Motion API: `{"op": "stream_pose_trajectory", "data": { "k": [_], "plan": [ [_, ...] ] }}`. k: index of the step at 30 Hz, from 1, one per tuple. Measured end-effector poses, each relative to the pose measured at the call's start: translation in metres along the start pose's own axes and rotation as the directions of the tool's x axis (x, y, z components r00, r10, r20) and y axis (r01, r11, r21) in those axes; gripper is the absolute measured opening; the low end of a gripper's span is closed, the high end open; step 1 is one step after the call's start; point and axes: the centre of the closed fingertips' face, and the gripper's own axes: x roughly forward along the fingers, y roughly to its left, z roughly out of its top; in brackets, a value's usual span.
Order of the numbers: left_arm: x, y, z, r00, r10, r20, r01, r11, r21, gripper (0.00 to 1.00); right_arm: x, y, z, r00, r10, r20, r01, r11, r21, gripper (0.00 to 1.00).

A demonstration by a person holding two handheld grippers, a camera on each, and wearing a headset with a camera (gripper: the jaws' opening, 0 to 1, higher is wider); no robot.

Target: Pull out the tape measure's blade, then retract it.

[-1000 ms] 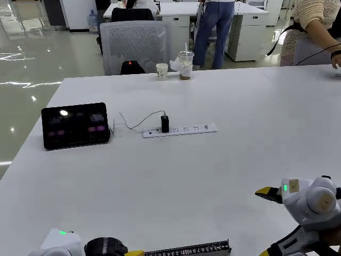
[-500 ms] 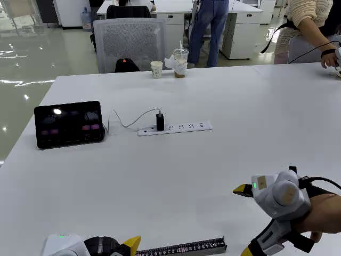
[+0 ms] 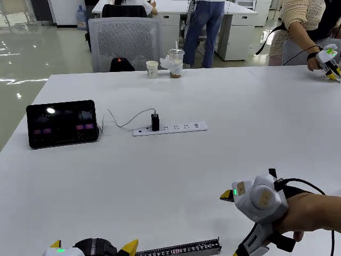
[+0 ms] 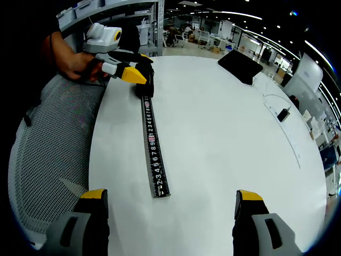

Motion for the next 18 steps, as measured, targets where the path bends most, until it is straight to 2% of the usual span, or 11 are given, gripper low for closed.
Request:
{"op": "stream_pose_trajectory", "data": {
  "k": [2, 7, 13, 18],
  "plan": [
    [0.002, 0.0, -0.001, 1.0, 0.004, 0.003, -0.004, 1.0, 0.029, 0.99, 0.003, 0.0, -0.001, 0.9999, 0.008, -0.012, -0.008, 1.0, -0.006, 0.99],
    [0.003, 0.0, -0.005, 1.0, -0.006, -0.001, 0.006, 0.999, 0.032, 0.99, 0.007, -0.001, -0.003, 0.9995, 0.019, -0.026, -0.019, 1.0, -0.004, 0.99],
    [0.004, 0.007, -0.008, 0.9998, 0.012, -0.015, -0.012, 1.0, 0.011, 0.99, 0.013, -0.002, -0.004, 0.9989, 0.039, -0.025, -0.039, 0.999, -0.013, 0.91],
    [0.005, 0.008, -0.01, 0.9998, 0.015, -0.015, -0.015, 1.0, 0.013, 0.99, 0.016, -0.003, -0.006, 0.9979, 0.053, -0.038, -0.054, 0.998, -0.022, 0.78]
  ]
}}
